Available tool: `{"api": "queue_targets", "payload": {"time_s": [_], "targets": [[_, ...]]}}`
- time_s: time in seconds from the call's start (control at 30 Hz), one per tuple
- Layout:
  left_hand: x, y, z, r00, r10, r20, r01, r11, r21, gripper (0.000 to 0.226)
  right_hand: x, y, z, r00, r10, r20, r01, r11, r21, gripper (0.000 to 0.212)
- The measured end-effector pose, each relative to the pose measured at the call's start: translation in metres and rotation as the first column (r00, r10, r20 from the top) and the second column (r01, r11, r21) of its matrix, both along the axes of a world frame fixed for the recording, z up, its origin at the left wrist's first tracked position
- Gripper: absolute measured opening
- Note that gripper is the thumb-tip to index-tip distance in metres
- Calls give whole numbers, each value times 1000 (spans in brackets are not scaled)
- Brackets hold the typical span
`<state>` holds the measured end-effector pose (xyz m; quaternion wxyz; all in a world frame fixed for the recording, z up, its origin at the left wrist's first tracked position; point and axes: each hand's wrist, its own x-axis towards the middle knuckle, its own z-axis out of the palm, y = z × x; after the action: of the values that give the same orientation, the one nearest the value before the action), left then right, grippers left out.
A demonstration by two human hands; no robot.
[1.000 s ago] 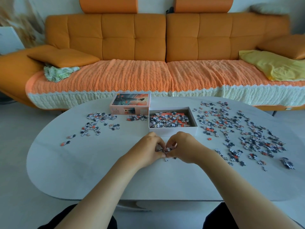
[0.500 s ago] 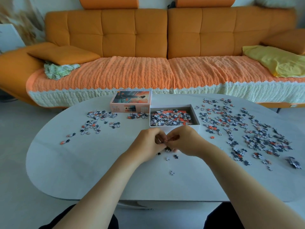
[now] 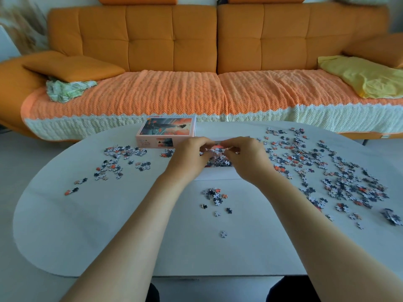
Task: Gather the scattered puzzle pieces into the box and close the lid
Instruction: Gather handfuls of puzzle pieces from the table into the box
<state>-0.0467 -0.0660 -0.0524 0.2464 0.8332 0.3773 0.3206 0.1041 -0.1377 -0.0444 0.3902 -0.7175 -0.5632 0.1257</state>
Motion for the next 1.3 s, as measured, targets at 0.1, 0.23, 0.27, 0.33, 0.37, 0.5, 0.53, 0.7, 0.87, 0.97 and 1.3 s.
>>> {"api": "queue_targets", "payload": {"time_s": [0.1,0.23,0.27,0.33,0.37,0.5,0.53,0.7,0.87,0.97,1.3], "targets": [[-7,1,-3,999,-14,-41,18,997,79,25,3,-5,0,990,54,134,-60,997,44,27],[-20,-14,1,994,-87,-61,94,989,118,14,1,-20,7,945,266,192,-261,964,-52,20],[-25,-19,1,987,-116,-111,126,988,87,12,0,-24,8,921,332,202,-302,939,-167,20],[-33,-28,0,960,-169,-225,164,986,-40,12,-2,-31,6,867,441,233,-338,863,-375,33],[-38,-30,-2,939,-189,-288,167,981,-102,16,-4,-34,3,848,472,242,-334,830,-447,44],[-50,-38,-16,817,-252,-519,202,967,-153,54,-14,-39,-4,844,479,240,-279,775,-567,63],[-51,-39,-19,812,-261,-523,203,965,-166,59,-16,-39,-5,849,472,239,-272,777,-568,57],[-44,-46,-26,871,-222,-439,176,974,-144,43,-24,-40,-7,909,367,199,-230,838,-494,21],[-38,-52,-26,917,-185,-354,156,982,-109,16,-28,-41,-8,939,310,149,-202,849,-489,11],[-37,-52,-26,917,-184,-354,155,982,-109,12,-27,-41,-7,945,303,120,-205,838,-505,11],[-33,-47,-22,906,-223,-359,174,971,-163,5,-1,-27,8,972,81,222,-66,995,-71,5]]}}
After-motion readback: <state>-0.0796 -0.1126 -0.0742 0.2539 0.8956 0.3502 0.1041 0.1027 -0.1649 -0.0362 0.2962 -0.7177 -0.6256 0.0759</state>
